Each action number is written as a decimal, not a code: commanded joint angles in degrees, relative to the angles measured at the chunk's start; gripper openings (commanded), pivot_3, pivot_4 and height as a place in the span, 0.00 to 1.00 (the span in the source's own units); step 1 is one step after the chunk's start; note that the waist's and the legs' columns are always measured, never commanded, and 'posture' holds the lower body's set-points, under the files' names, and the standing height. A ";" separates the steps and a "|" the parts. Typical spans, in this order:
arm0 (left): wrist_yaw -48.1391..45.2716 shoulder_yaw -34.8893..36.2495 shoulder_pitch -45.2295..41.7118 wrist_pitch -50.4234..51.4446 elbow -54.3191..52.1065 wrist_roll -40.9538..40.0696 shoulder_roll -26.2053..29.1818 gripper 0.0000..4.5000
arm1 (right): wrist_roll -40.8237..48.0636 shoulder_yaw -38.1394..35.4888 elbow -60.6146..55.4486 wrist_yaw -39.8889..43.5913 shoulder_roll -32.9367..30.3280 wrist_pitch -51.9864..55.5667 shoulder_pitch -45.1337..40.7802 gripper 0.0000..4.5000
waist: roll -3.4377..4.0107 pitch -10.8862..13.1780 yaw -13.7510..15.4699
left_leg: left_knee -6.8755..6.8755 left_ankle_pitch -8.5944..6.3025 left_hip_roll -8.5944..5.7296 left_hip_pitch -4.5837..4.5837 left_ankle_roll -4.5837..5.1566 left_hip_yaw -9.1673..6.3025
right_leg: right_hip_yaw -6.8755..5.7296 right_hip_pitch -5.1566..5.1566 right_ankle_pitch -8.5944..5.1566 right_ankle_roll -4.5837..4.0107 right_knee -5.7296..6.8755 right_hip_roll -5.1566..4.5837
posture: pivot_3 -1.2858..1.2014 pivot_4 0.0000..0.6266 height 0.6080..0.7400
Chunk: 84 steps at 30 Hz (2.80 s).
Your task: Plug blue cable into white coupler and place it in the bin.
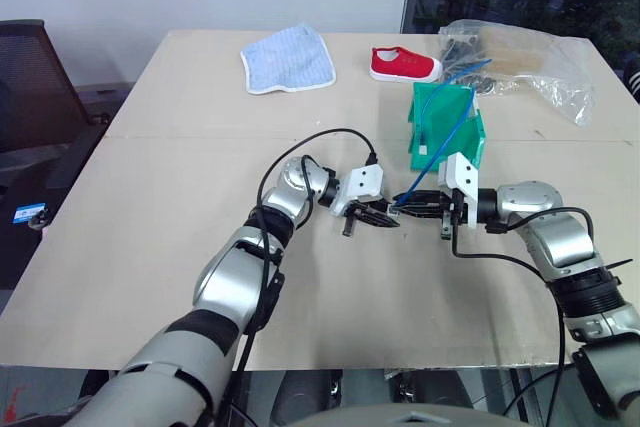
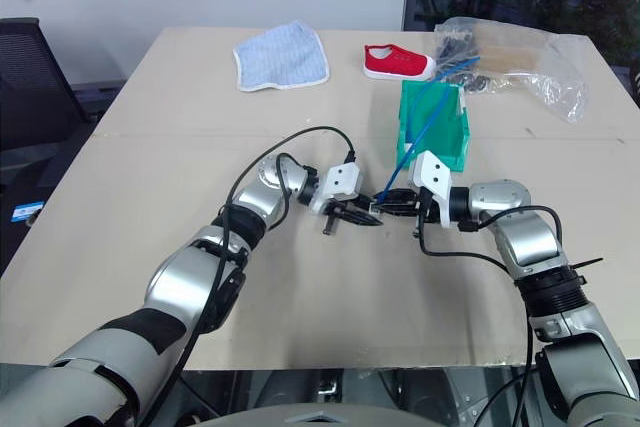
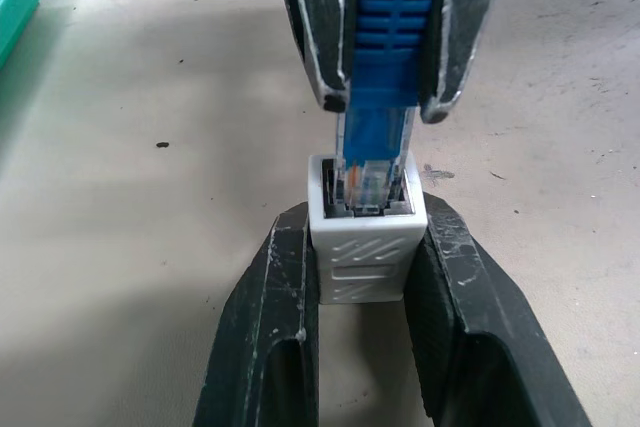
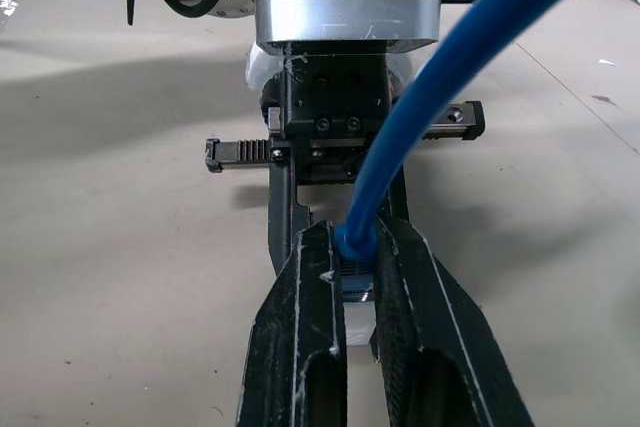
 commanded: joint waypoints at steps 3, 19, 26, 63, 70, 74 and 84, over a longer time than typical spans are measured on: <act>-0.40 -0.09 -0.44 -0.23 0.99 1.20 -0.58 0.13 | -1.15 0.07 -0.27 0.22 -0.29 -0.35 0.22 0.00 | 0.00 0.00 0.01 | 0.00 0.00 0.00 0.00 0.01 0.00 | 0.00 0.00 0.00 0.00 0.00 0.00 | 0.52 0.24 1.00; 0.39 1.06 -0.46 -0.05 1.02 1.40 -1.03 0.13 | -0.21 1.00 1.13 -1.78 5.73 3.79 0.34 0.00 | -0.34 -0.78 -0.13 | 0.00 -0.02 0.05 0.16 0.03 -0.10 | -0.06 0.14 0.00 -0.02 0.07 0.02 | 0.52 0.24 1.00; 1.52 5.72 -1.07 4.91 -0.08 -2.05 -1.91 0.13 | 11.53 -10.08 -3.69 -3.86 8.29 14.64 -5.61 0.00 | -0.24 -0.57 -0.59 | 0.00 0.00 0.06 -0.01 -0.01 -0.04 | -0.02 -0.08 0.01 -0.02 0.15 -0.01 | 0.52 0.24 1.00; 42.43 10.83 10.70 73.07 -78.02 -17.52 4.93 1.00 | -12.84 -13.24 65.44 -31.22 -1.88 -8.96 -46.49 0.98 | 0.35 0.00 -1.49 | -0.28 0.25 0.02 -0.03 -0.44 0.07 | 0.04 -0.10 0.01 -0.01 -0.08 -0.10 | 0.52 0.24 1.00; 39.84 16.40 20.08 64.90 -86.76 -20.74 11.38 1.00 | -4.42 -18.00 42.48 -13.53 -5.91 -12.72 -26.52 0.98 | 0.36 0.00 -1.50 | -0.43 0.28 0.06 0.01 -0.53 0.01 | 0.08 -0.08 0.00 0.00 -0.13 -0.08 | 0.52 0.24 1.00; 43.03 24.44 31.48 60.43 -88.18 -22.08 12.75 1.00 | 7.43 -24.66 16.32 -7.83 -7.27 -5.11 -6.11 0.98 | 0.54 0.09 -1.30 | -0.52 0.36 0.11 0.06 -0.66 -0.10 | 0.09 -0.08 0.00 0.01 -0.08 -0.09 | 0.52 0.24 1.00; 44.77 23.00 61.08 51.36 -97.07 -17.81 15.90 1.00 | 15.13 -30.49 -3.96 -2.00 -8.21 -0.06 28.32 0.98 | 0.42 0.02 -0.69 | -0.48 0.22 0.05 0.23 -0.41 -0.12 | 0.17 0.12 -0.02 -0.10 -0.11 -0.48 | 0.52 0.24 1.00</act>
